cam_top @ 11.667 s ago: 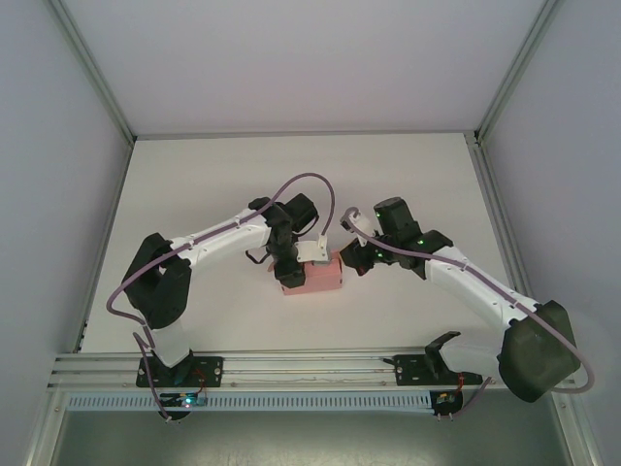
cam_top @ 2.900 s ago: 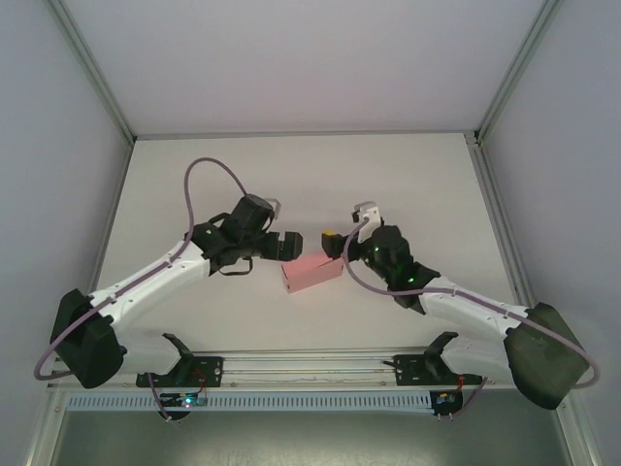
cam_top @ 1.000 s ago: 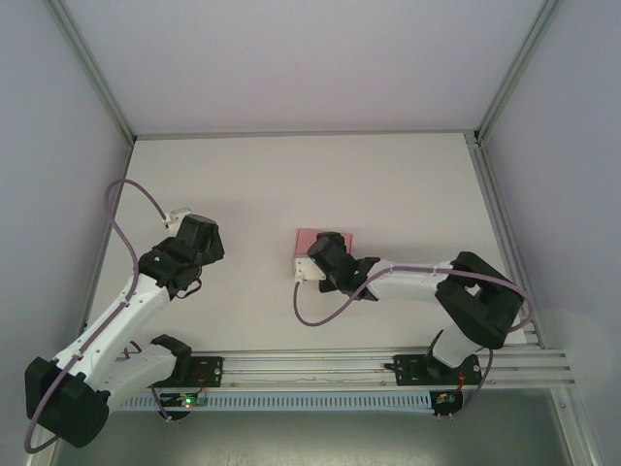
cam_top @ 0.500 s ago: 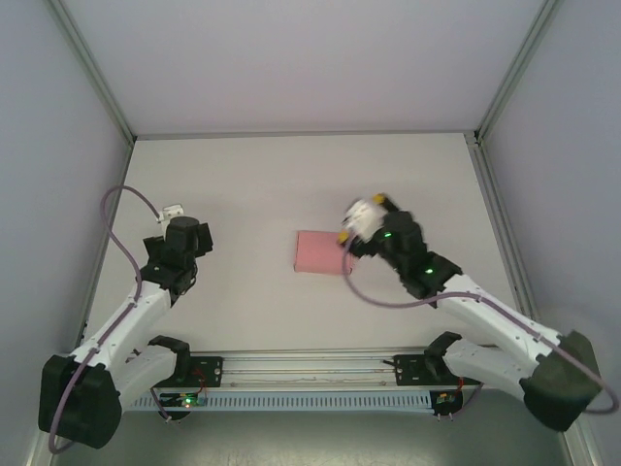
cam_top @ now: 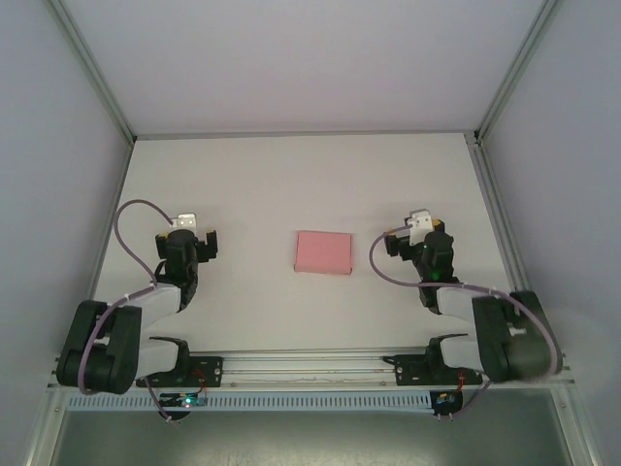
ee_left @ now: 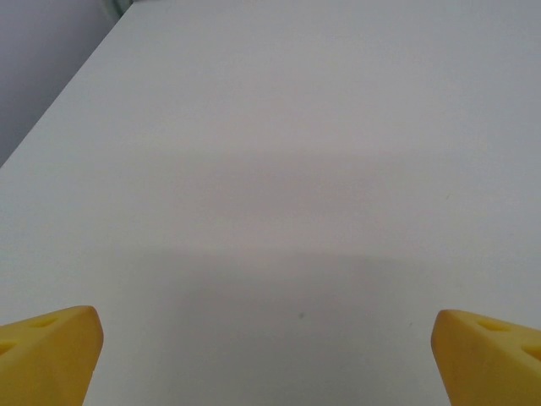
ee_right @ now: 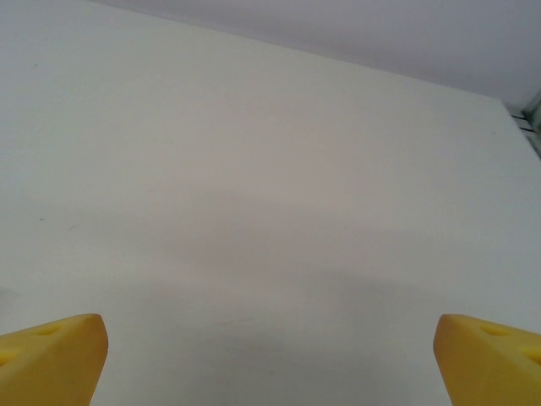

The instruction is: Assemble paper box

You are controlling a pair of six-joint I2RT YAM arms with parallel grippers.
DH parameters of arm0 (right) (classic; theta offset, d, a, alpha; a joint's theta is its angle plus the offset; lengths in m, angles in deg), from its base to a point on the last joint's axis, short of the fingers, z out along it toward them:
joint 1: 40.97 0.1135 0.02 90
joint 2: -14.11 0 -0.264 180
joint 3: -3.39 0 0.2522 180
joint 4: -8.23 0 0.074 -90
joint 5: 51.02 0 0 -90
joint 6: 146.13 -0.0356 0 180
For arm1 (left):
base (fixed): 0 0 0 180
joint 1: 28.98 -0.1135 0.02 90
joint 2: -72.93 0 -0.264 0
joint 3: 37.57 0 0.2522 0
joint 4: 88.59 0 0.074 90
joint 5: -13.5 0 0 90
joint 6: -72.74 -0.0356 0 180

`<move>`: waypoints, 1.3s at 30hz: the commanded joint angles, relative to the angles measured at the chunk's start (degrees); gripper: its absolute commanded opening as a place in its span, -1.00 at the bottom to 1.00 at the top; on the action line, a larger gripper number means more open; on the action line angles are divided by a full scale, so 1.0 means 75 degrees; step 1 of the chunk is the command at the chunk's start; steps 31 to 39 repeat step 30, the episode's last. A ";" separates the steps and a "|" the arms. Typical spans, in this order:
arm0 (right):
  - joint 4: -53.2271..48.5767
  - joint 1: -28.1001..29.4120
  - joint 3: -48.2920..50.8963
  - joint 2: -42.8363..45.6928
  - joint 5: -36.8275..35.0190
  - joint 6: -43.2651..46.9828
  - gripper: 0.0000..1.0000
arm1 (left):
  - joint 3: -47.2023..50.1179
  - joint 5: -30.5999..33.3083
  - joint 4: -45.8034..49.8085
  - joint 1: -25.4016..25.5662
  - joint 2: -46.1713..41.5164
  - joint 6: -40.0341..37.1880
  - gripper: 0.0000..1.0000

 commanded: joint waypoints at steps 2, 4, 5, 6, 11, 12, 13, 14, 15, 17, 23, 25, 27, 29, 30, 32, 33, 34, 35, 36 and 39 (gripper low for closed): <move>0.1564 -0.0774 -0.0180 -0.0466 0.1372 -0.0658 0.96 | -0.0365 -0.1019 -0.1011 -0.0364 0.0343 -0.0194 1.00; 0.1876 -0.0935 -0.0306 -0.1082 0.1222 -0.0931 0.96 | -0.0620 -0.1164 -0.0668 -0.0462 0.0466 -0.0113 1.00; 0.2662 -0.0960 -0.0416 -0.1673 0.1402 -0.1201 0.97 | -0.0695 -0.1363 -0.0640 -0.0525 0.0557 -0.0114 0.99; 0.1950 -0.1142 -0.0429 -0.1456 0.1636 -0.1177 0.97 | -0.0787 -0.1458 -0.0521 -0.0539 0.0600 -0.0106 1.00; 0.1344 -0.1066 -0.0745 -0.1281 0.0915 -0.1219 0.96 | -0.0288 -0.2084 -0.2594 -0.0550 0.1801 0.0011 1.00; 0.1280 -0.0991 -0.0771 -0.1254 0.0752 -0.1174 0.96 | -0.0160 -0.2197 -0.4025 -0.0550 0.2553 -0.0086 0.99; 0.1494 -0.0961 -0.0753 -0.1327 0.0678 -0.1186 0.96 | -0.0172 -0.2224 -0.3744 -0.0557 0.2317 -0.0069 0.99; 0.1601 -0.0950 -0.0723 -0.1356 0.0664 -0.1195 0.97 | -0.0452 -0.2011 -0.2278 -0.0552 0.1808 0.0022 0.99; 0.1534 -0.0952 -0.0721 -0.1339 0.0655 -0.1174 0.97 | -0.0583 -0.1791 -0.2219 -0.0550 0.1925 0.0098 0.99; 0.1408 -0.0935 -0.0751 -0.1296 0.0644 -0.1157 0.96 | -0.0745 -0.1452 -0.2551 -0.0552 0.2292 0.0195 0.99; 0.1423 -0.0935 -0.0751 -0.1300 0.0631 -0.1160 0.97 | -0.0809 -0.1390 -0.2103 -0.0548 0.2171 0.0226 1.00; 0.1414 -0.0936 -0.0755 -0.1309 0.0634 -0.1159 0.96 | -0.0808 -0.1414 -0.2135 -0.0538 0.2156 0.0218 0.99; 0.1417 -0.0923 -0.0749 -0.1288 0.0618 -0.1147 0.97 | -0.0806 -0.1418 -0.2086 -0.0539 0.2155 0.0222 0.99; 0.1420 -0.0925 -0.0753 -0.1290 0.0617 -0.1159 0.97 | -0.0841 -0.1421 -0.2003 -0.0544 0.2128 0.0231 0.99; 0.1433 -0.0923 -0.0754 -0.1291 0.0616 -0.1164 0.96 | -0.0826 -0.1414 -0.2042 -0.0538 0.2144 0.0225 1.00; 0.1433 -0.0923 -0.0754 -0.1291 0.0616 -0.1164 0.96 | -0.0826 -0.1414 -0.2042 -0.0538 0.2144 0.0225 1.00; 0.1433 -0.0923 -0.0754 -0.1291 0.0616 -0.1164 0.96 | -0.0826 -0.1414 -0.2042 -0.0538 0.2144 0.0225 1.00; 0.1433 -0.0923 -0.0754 -0.1291 0.0616 -0.1164 0.96 | -0.0826 -0.1414 -0.2042 -0.0538 0.2144 0.0225 1.00; 0.1433 -0.0923 -0.0754 -0.1291 0.0616 -0.1164 0.96 | -0.0826 -0.1414 -0.2042 -0.0538 0.2144 0.0225 1.00; 0.1433 -0.0923 -0.0754 -0.1291 0.0616 -0.1164 0.96 | -0.0826 -0.1414 -0.2042 -0.0538 0.2144 0.0225 1.00; 0.1433 -0.0923 -0.0754 -0.1291 0.0616 -0.1164 0.96 | -0.0826 -0.1414 -0.2042 -0.0538 0.2144 0.0225 1.00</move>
